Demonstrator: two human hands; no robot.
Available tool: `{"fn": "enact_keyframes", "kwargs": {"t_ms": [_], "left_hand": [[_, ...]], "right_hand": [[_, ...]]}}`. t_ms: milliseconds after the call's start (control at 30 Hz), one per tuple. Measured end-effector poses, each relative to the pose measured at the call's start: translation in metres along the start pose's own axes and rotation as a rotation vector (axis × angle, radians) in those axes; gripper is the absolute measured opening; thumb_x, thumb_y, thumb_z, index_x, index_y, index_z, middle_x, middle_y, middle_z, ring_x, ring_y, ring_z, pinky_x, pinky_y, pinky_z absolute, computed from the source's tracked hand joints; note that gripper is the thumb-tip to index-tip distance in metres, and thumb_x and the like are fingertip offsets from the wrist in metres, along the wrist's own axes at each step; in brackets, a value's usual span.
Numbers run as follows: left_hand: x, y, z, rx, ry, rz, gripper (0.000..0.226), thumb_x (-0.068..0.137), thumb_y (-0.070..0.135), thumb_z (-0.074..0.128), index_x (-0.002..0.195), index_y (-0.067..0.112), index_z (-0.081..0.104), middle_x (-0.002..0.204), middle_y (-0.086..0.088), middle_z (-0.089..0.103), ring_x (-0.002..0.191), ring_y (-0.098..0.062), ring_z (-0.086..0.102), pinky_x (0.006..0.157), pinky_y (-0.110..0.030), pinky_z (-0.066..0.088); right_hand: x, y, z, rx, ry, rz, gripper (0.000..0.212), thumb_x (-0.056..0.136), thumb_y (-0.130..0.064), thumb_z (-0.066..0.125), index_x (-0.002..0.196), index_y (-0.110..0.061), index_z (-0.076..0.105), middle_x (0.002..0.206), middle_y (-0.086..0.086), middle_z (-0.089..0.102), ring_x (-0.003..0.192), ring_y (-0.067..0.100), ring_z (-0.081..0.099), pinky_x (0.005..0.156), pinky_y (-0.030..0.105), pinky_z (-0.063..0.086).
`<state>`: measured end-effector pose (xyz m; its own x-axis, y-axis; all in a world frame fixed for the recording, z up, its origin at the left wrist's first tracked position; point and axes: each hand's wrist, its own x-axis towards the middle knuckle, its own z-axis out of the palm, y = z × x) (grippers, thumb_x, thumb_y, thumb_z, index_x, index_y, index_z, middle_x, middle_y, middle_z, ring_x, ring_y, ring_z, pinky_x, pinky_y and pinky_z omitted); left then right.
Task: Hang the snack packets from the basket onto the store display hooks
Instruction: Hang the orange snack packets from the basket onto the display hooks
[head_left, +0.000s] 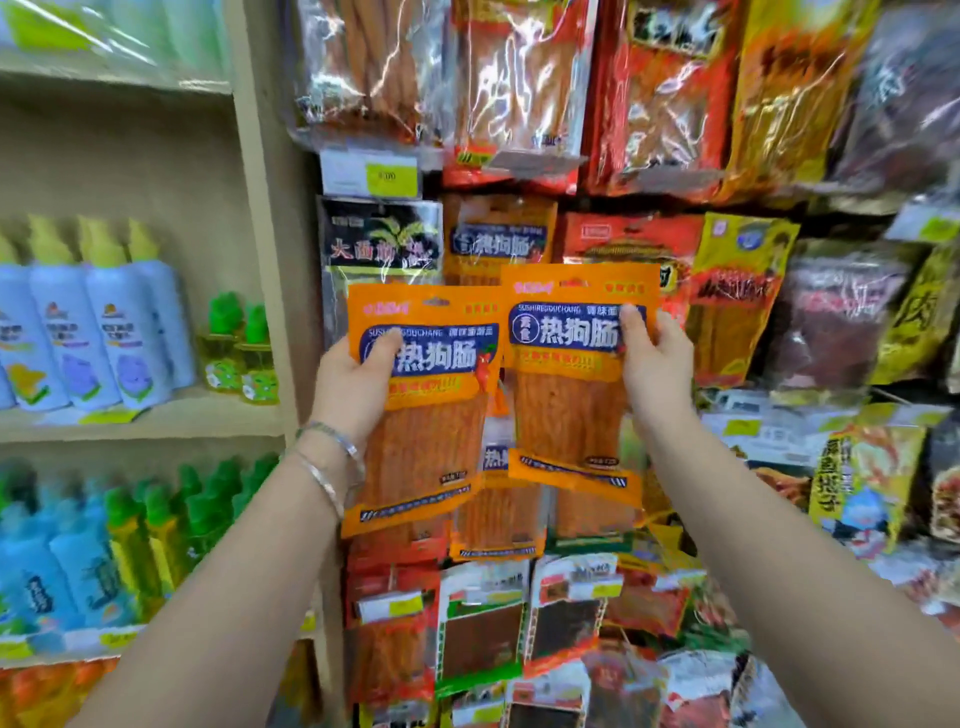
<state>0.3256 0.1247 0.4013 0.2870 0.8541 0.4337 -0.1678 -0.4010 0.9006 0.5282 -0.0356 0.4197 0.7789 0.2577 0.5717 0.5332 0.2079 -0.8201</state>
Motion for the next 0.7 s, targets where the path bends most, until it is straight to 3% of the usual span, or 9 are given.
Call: {"fn": "enact_keyframes", "kwargs": {"t_ms": [67, 133, 233, 300, 433, 500, 600, 700], "left_hand": [[0.020, 0.005, 0.004, 0.012, 0.010, 0.029, 0.016, 0.078, 0.051, 0.060, 0.066, 0.043, 0.066, 0.073, 0.011, 0.072, 0.075, -0.017, 0.070, 0.078, -0.048, 0.056], [0.038, 0.008, 0.007, -0.021, 0.018, 0.029, 0.020, 0.072, 0.059, 0.061, 0.063, 0.042, 0.066, 0.071, 0.011, 0.072, 0.074, -0.018, 0.070, 0.078, -0.048, 0.056], [0.061, 0.010, 0.012, -0.024, 0.015, 0.032, 0.024, 0.071, 0.062, 0.060, 0.061, 0.041, 0.065, 0.068, 0.011, 0.071, 0.070, -0.016, 0.070, 0.078, -0.047, 0.056], [0.071, 0.010, 0.016, -0.038, 0.002, 0.040, 0.022, 0.077, 0.055, 0.062, 0.061, 0.041, 0.067, 0.068, 0.013, 0.071, 0.069, -0.014, 0.070, 0.077, -0.045, 0.056], [0.085, 0.008, 0.022, -0.042, -0.020, 0.022, 0.032, 0.079, 0.052, 0.063, 0.063, 0.024, 0.064, 0.070, 0.005, 0.072, 0.067, -0.018, 0.070, 0.073, -0.046, 0.055], [0.089, 0.009, 0.024, -0.028, -0.032, 0.028, 0.035, 0.078, 0.054, 0.062, 0.071, 0.020, 0.061, 0.073, 0.000, 0.072, 0.070, -0.023, 0.070, 0.073, -0.047, 0.055], [0.093, 0.009, 0.028, -0.038, -0.051, 0.040, 0.031, 0.082, 0.049, 0.063, 0.072, 0.019, 0.062, 0.073, -0.003, 0.071, 0.071, -0.025, 0.069, 0.073, -0.048, 0.055], [0.096, 0.011, 0.034, -0.083, -0.072, 0.031, 0.026, 0.084, 0.046, 0.063, 0.076, 0.021, 0.065, 0.082, -0.006, 0.074, 0.078, -0.028, 0.070, 0.076, -0.049, 0.055]], "right_hand": [[0.024, -0.007, 0.015, 0.064, -0.024, -0.002, 0.018, 0.098, -0.029, 0.048, 0.092, -0.017, 0.061, 0.098, 0.013, 0.067, 0.092, 0.028, 0.062, 0.082, 0.045, 0.049], [0.045, -0.012, 0.031, 0.128, -0.047, 0.016, 0.018, 0.097, -0.027, 0.049, 0.084, -0.021, 0.058, 0.097, 0.011, 0.066, 0.096, 0.033, 0.062, 0.087, 0.049, 0.049], [0.068, -0.015, 0.050, 0.154, -0.049, 0.005, 0.021, 0.097, -0.028, 0.050, 0.078, -0.021, 0.057, 0.087, 0.004, 0.065, 0.083, 0.021, 0.062, 0.075, 0.037, 0.048], [0.080, -0.015, 0.062, 0.162, -0.051, 0.015, 0.022, 0.096, -0.030, 0.051, 0.077, -0.019, 0.056, 0.080, 0.001, 0.060, 0.072, 0.012, 0.055, 0.066, 0.029, 0.040], [0.099, -0.012, 0.083, 0.271, -0.102, 0.103, 0.014, 0.094, -0.029, 0.053, 0.090, -0.016, 0.054, 0.091, 0.005, 0.057, 0.083, 0.016, 0.052, 0.073, 0.031, 0.039], [0.105, -0.008, 0.090, 0.256, -0.115, 0.144, 0.015, 0.094, -0.029, 0.052, 0.085, -0.017, 0.052, 0.084, 0.000, 0.058, 0.078, 0.012, 0.052, 0.072, 0.030, 0.039], [0.112, -0.002, 0.095, 0.231, -0.121, 0.168, 0.022, 0.094, -0.028, 0.051, 0.084, -0.008, 0.050, 0.080, 0.004, 0.046, 0.074, 0.014, 0.041, 0.072, 0.029, 0.033], [0.118, 0.000, 0.099, 0.246, -0.100, 0.162, 0.018, 0.094, -0.023, 0.052, 0.082, -0.011, 0.055, 0.076, 0.005, 0.051, 0.071, 0.016, 0.045, 0.065, 0.028, 0.034]]}}
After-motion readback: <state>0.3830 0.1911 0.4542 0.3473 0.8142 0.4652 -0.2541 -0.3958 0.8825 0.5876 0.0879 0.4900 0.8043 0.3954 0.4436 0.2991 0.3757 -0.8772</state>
